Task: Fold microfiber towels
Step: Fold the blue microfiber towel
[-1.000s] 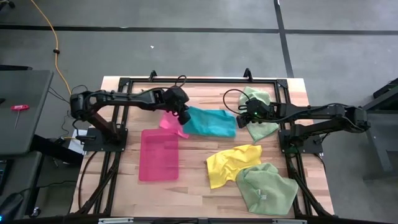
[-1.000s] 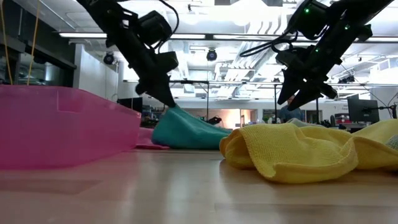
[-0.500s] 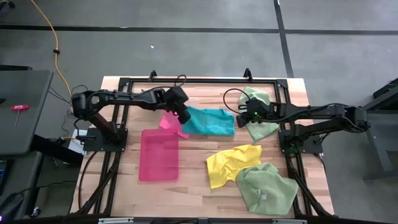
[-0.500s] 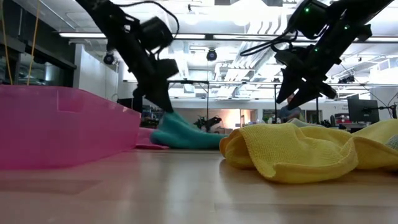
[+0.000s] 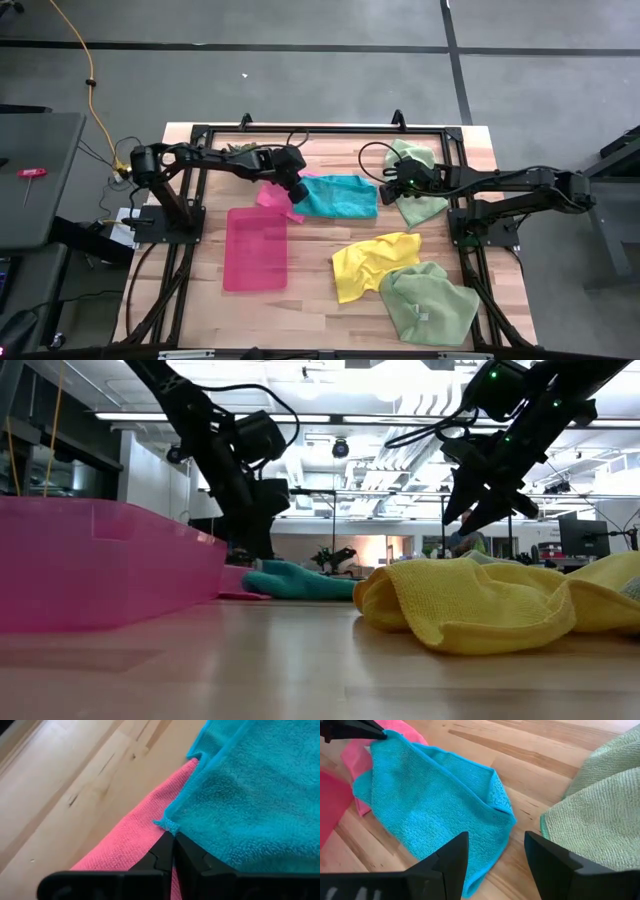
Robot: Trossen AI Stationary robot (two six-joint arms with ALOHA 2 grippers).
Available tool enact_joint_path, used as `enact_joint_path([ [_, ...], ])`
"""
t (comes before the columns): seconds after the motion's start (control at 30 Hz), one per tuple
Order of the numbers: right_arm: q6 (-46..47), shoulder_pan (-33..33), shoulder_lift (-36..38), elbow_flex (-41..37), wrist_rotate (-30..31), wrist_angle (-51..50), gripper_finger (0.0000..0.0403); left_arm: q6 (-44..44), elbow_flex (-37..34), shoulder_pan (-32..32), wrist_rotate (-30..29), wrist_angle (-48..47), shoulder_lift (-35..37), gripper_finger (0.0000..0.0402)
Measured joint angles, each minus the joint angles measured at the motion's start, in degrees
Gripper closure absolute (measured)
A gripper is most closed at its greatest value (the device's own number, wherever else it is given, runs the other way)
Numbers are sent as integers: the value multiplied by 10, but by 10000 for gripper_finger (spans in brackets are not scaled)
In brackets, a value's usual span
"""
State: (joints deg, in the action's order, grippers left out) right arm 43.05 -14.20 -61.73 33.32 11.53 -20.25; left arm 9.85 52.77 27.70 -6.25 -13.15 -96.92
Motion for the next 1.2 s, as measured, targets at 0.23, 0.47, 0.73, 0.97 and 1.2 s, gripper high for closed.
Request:
enact_joint_path([
  [0.23, 0, 0, 0, 0, 0, 0, 217, -7, 0, 0, -7, 1, 0, 351],
  [0.47, -15, 0, 0, 0, -1, 7, 217, -11, 0, 15, -7, 5, 19, 278],
  [0.73, -30, -4, 15, 0, -1, 36, 217, -30, 1, 62, -6, -38, 103, 217],
  [0.97, -42, -16, 27, 0, -22, 79, 217, -31, 1, 83, 46, -49, 194, 205],
  [1.2, -45, -16, 27, 0, -24, 116, 217, -45, 1, 62, 56, -55, 235, 213],
])
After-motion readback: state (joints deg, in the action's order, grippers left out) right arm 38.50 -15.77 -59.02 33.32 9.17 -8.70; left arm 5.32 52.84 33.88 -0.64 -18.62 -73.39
